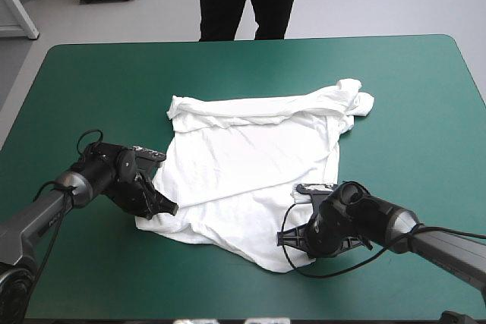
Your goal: Fold the cloth
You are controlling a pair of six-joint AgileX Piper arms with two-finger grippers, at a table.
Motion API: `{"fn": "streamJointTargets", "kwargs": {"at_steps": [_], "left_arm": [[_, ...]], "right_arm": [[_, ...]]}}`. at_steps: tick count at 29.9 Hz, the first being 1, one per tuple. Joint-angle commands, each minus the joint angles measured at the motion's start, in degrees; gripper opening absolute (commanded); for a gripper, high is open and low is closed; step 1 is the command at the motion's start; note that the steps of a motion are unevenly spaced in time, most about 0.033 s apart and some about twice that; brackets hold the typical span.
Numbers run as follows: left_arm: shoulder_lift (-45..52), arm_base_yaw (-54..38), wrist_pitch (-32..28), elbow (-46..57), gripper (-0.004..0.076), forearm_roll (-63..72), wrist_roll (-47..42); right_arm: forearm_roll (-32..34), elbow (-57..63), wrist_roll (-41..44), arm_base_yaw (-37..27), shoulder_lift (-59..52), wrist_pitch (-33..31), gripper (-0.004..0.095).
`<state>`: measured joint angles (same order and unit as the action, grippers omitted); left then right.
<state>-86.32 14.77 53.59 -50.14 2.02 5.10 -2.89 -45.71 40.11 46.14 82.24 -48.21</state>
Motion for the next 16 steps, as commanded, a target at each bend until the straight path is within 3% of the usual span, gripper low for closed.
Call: {"fn": "streamJointTargets", "kwargs": {"at_steps": [1, 4, 8, 16], "left_arm": [[1.2, 0.0, 0.6, -0.3, -0.0003, -2.9, 0.1], [3.6, 0.0, 1.5, -1.5, -0.0003, -2.0, 0.1], [8.1, 0.0, 1.6, -4.3, -0.0003, -1.4, -0.5], [15.2, 0.0, 1.6, -14.6, -0.0003, -1.4, -0.6]], "right_arm": [[4.4, 0.7, 2.8, 0.1, -1.1, 1.4, -0.0017], [9.8, 0.1, 6.2, -0.4, -4.6, -1.5, -0.0017], [13.2, -3.2, 4.2, -3.6, -9.4, -3.0, -0.0017], [9.9, -18.2, -15.8, -18.9, -10.7, -2.5, -0.0017]]}}
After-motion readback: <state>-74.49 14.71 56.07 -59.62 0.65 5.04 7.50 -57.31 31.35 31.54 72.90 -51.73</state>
